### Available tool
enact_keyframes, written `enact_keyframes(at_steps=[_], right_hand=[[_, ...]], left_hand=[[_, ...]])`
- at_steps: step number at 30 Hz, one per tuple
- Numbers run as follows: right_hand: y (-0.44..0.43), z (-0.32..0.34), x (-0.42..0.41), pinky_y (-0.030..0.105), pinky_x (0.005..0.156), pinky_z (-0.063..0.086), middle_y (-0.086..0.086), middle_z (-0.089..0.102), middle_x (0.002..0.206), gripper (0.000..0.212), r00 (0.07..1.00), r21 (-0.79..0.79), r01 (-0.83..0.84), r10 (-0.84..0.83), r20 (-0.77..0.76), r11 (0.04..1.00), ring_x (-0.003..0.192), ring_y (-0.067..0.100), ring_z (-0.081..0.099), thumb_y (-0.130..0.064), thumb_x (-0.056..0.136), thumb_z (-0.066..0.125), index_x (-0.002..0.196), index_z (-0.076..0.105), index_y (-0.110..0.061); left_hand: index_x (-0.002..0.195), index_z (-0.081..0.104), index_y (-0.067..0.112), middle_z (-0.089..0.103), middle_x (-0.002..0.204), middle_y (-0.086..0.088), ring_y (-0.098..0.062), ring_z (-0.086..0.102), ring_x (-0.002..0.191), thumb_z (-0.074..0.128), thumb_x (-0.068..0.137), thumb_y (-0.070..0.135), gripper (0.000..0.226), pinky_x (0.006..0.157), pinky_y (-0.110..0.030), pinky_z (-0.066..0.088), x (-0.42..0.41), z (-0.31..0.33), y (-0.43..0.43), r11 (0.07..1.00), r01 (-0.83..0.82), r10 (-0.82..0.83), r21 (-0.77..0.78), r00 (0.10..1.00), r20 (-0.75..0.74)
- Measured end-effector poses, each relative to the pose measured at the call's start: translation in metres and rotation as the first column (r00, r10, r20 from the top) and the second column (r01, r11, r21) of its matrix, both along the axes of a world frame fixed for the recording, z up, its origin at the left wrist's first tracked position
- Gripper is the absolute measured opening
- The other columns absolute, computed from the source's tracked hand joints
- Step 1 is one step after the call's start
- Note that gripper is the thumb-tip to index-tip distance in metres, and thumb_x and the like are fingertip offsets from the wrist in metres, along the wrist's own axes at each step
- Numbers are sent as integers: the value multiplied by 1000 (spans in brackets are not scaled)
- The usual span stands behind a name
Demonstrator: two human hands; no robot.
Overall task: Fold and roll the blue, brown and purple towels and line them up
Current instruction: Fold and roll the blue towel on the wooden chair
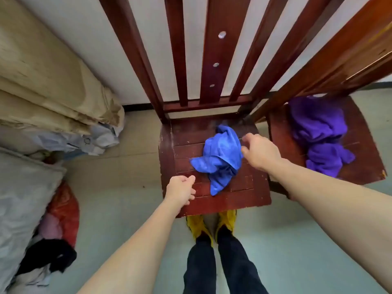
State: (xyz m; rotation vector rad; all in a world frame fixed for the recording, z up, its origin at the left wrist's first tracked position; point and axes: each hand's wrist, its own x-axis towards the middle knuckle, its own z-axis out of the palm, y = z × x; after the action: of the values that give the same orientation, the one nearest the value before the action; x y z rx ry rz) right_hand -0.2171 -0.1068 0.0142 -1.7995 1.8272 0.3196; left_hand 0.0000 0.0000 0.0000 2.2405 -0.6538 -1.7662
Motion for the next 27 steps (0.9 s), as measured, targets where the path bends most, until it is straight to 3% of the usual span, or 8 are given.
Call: enact_keyframes(at_steps=[4,8,11,15,18,20,24,27], right_hand=[[-27,-43,6,45,92,45,15,51,133,48,991,-62,100,-94,96,993,118,36,52,-31,95,48,139,39,-16],[-37,-87,13,43,94,42,13,50,138,59,958,-54,196,-179,222,979,121,35,51,-33,92,55,144,33,-18],[-20,-112,12,42,91,44,17,59,127,62,942,29,233,-233,243,972,116,39,54,-24,85,60,142,35,-19],[17,-114,-12,40,88,44,17,63,120,61,905,49,354,-356,232,934,109,39,57,-19,78,63,136,42,-20],[48,-107,-33,38,87,48,11,66,112,54,846,116,469,-483,228,876,104,34,60,-22,73,68,124,51,-18],[72,-103,-35,42,84,50,7,69,104,46,818,189,482,-517,252,856,97,31,62,-26,71,71,114,56,-19],[114,-106,-44,40,71,51,-7,63,74,22,813,322,447,-529,244,835,75,24,61,-29,74,72,75,50,-27],[119,-109,-70,37,67,46,-5,60,73,18,813,204,520,-554,180,830,76,28,58,-27,82,67,77,50,-23]], left_hand=[[89,58,15,69,81,-15,-25,66,66,44,98,41,31,51,-30,52,-11,-44,-25,946,-325,326,12,944,-50],[104,54,10,69,85,-17,-28,68,69,52,93,48,39,54,-32,53,-29,-80,-54,889,-440,455,129,881,-132],[111,58,4,69,84,-12,-25,66,64,60,88,21,28,53,-29,51,-44,-97,-60,884,-419,452,209,880,-147],[102,57,0,60,74,-12,-23,60,63,48,86,-6,20,57,-31,52,-52,-99,-49,792,-567,598,226,795,-105],[108,54,5,59,82,-13,-27,63,73,56,89,18,23,60,-35,53,-50,-98,-39,692,-633,709,347,686,-164],[109,55,11,64,99,-15,-30,65,83,67,83,36,38,58,-36,54,-55,-98,-36,710,-579,683,401,704,-193],[95,58,10,66,93,-17,-25,60,68,70,70,4,28,66,-42,57,-65,-105,-31,850,-506,498,144,863,87],[84,55,9,59,86,-16,-23,54,73,53,73,-11,22,66,-35,48,-46,-107,-33,719,-695,691,2,715,102]])
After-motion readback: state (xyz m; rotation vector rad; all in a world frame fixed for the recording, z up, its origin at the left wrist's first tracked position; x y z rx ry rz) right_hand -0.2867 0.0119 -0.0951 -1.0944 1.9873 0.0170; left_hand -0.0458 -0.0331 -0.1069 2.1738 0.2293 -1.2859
